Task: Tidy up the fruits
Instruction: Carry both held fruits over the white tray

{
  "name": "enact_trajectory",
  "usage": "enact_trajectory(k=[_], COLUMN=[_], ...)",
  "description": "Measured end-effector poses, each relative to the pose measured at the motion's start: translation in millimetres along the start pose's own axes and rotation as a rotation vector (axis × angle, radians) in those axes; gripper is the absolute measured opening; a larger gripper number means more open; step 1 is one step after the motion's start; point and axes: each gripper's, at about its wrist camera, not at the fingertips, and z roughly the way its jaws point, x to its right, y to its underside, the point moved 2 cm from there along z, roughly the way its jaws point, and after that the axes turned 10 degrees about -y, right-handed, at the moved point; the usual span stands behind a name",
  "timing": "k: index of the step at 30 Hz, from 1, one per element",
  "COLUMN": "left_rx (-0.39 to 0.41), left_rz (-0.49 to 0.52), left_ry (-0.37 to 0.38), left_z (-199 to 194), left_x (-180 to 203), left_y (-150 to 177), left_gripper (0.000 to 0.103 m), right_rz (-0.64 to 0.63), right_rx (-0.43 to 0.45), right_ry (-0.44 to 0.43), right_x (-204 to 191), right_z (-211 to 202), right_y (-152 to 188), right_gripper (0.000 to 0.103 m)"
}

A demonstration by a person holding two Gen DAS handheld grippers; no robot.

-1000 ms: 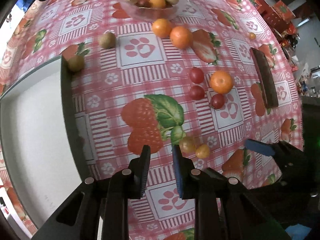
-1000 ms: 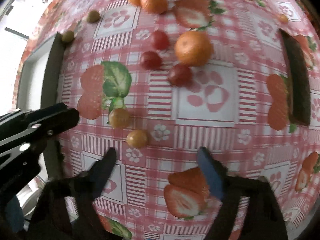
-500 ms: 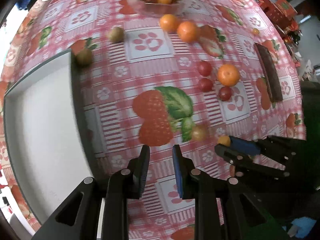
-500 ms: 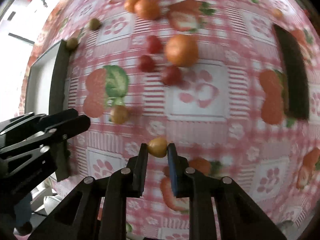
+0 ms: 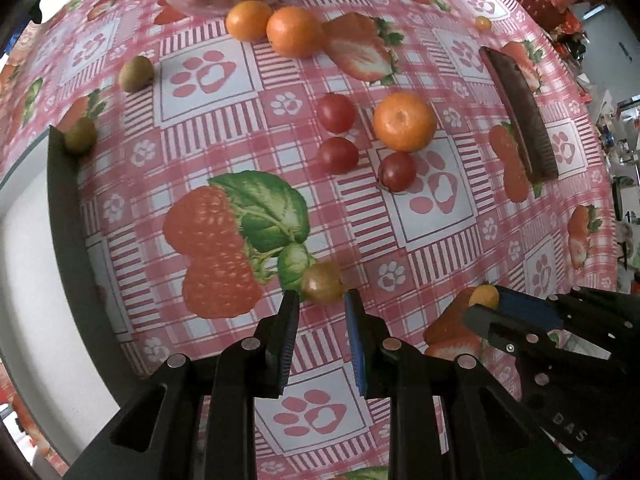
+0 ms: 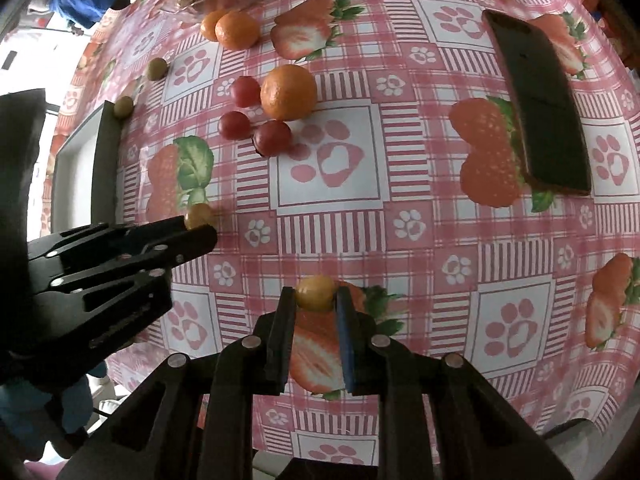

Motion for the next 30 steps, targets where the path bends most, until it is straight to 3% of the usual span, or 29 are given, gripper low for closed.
enact_trajectory(k=[7,13,21,30], left_rx=[0.014,0.021,0.082,0.131], left_rz=[0.0,-0.006,-0.024,-0.078], left_ry=[-0.005,0.037,0.066,0.041], left_z=[6.7,2.2,-34.0,-58.8], left_x=[8.4,10.4,-15.5,-62.1], left_y=[-7.3,-13.1,-9.2,22.2], left_gripper=[0.025,0.025,0.025,0.025], right_rz=[-0.003,0.011,-0.009,-0.092], right_rx=[0.0,0.007,0.014,0.011], right_ry=[-0.01,-0.02,-0.017,-0.019], right_x=[6.7,9.1,-1.5,-40.1], right_z=[-13.0,-17.3,-23.9,-26.6], right_y=[8.8,8.9,6.0,-6.7], right_gripper=[0.021,0.021,0.022,0.022])
